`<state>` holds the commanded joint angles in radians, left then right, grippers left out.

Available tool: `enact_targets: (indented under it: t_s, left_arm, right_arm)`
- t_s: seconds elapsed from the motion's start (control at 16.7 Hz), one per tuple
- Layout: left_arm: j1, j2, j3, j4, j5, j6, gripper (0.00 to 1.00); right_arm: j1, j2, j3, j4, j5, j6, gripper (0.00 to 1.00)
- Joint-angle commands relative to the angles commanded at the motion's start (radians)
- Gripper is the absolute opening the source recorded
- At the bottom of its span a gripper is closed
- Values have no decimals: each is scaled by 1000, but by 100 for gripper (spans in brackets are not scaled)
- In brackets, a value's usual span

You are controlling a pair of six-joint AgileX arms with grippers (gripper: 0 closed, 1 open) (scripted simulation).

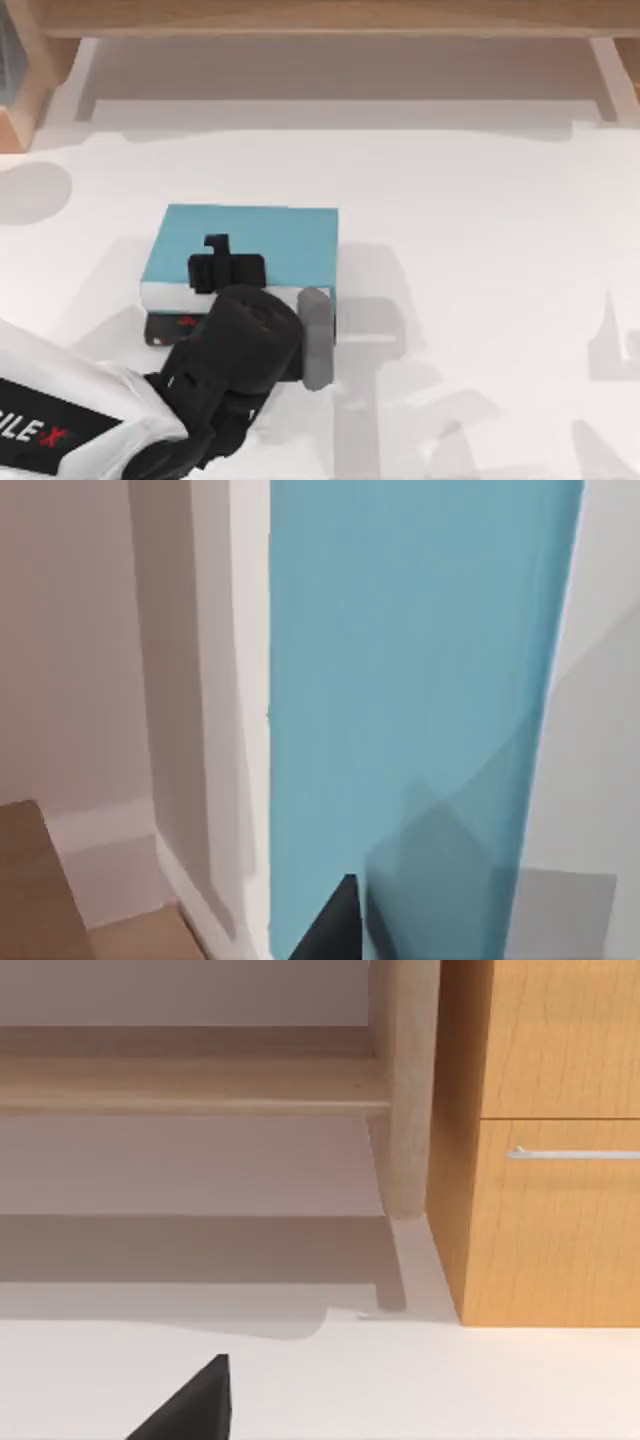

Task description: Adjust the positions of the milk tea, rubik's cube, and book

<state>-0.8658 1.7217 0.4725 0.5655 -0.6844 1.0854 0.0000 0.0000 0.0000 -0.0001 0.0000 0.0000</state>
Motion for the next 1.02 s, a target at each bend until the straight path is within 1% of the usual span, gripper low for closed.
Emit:
enact_targets:
  t_s: [0.78, 1.02]
  left_arm:
    - [11, 24, 4, 16, 9, 13, 0]
    - [11, 24, 4, 16, 9, 13, 30]
  right_arm:
    - [0, 0, 0, 0, 0, 0, 100]
    - [0, 0, 0, 0, 0, 0, 100]
